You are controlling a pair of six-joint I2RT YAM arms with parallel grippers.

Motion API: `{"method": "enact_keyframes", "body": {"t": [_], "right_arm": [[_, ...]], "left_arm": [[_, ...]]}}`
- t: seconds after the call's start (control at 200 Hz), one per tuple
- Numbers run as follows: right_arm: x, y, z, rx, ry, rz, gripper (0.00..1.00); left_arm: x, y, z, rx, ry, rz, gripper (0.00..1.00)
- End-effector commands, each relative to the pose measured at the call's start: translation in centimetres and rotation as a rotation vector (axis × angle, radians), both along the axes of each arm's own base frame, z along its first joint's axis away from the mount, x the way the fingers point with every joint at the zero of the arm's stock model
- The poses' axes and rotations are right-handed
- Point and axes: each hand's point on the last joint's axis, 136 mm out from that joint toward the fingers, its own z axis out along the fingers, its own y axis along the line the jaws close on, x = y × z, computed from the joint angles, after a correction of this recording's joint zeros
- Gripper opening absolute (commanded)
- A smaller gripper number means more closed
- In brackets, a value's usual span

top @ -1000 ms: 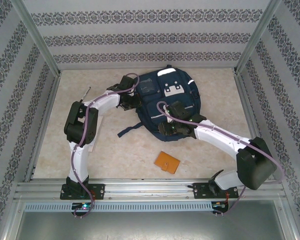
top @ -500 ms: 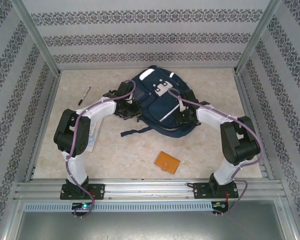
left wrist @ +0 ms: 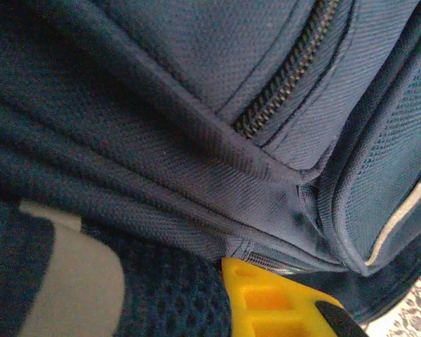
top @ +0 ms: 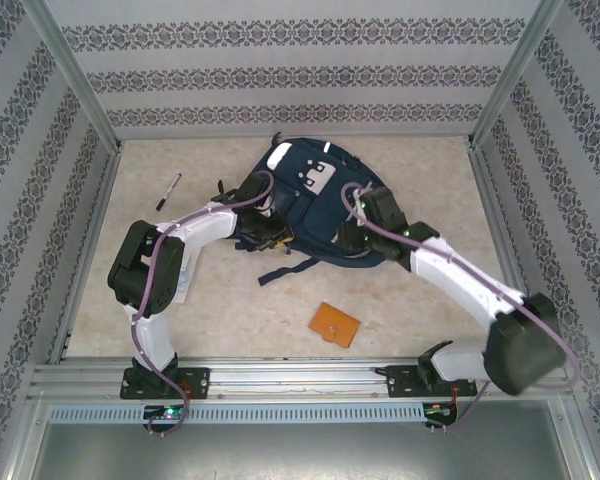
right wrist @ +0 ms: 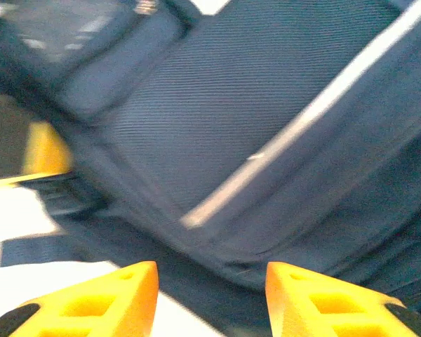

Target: Pack the student bag

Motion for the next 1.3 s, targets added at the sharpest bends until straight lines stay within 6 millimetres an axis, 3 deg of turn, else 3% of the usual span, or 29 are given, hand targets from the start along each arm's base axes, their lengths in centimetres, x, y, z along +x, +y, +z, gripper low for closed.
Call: {"method": "enact_keyframes", "body": {"t": [0.0, 0.05, 0.14, 0.335, 0.52, 0.709, 0.819, 1.064, 1.164, 1.294], "right_arm": [[-4.5, 4.0, -2.4, 0.09, 0.106, 0.046, 0.45], [-6.0, 6.7, -2.8, 0.133, 0.131, 0.095, 0.46], [-6.8, 9.1, -3.6, 0.18, 0.162, 0.084, 0.47], [-4.5, 9.1, -5.6, 0.042, 0.065, 0.029, 0.46], [-2.4, 10.5, -3.9, -0.204, -0.2, 0.106, 0.47], [-0.4, 9.4, -4.7, -0.248, -0.298, -0.03, 0.46], [0.3, 7.5, -4.8, -0.289, -0.325, -0.161, 0.41], [-0.6, 5.5, -5.8, -0.313, -0.269, -0.248, 0.35], [-1.3, 3.7, -6.6, -0.339, -0.233, -0.311, 0.23], [-2.0, 2.7, -7.0, -0.334, -0.202, -0.355, 0.04]], "left_arm": [[-1.1, -2.2, 1.5, -0.124, 0.016, -0.04, 0.04], [-1.2, -2.9, 1.8, -0.181, 0.028, -0.047, 0.0], [-1.6, -3.8, 2.5, -0.251, 0.051, -0.056, 0.0], [-2.1, -3.7, 3.5, -0.254, 0.052, -0.043, 0.0], [-2.8, -6.4, 5.5, -0.395, 0.065, -0.038, 0.0], [-3.5, -7.4, 6.1, -0.418, 0.077, -0.043, 0.0], [-3.5, -7.1, 6.1, -0.42, 0.075, -0.009, 0.0], [-3.0, -6.8, 6.0, -0.422, 0.071, 0.039, 0.0], [-2.6, -6.9, 6.5, -0.436, 0.055, 0.058, 0.0], [-2.4, -6.5, 6.4, -0.405, 0.036, 0.068, 0.0]]}}
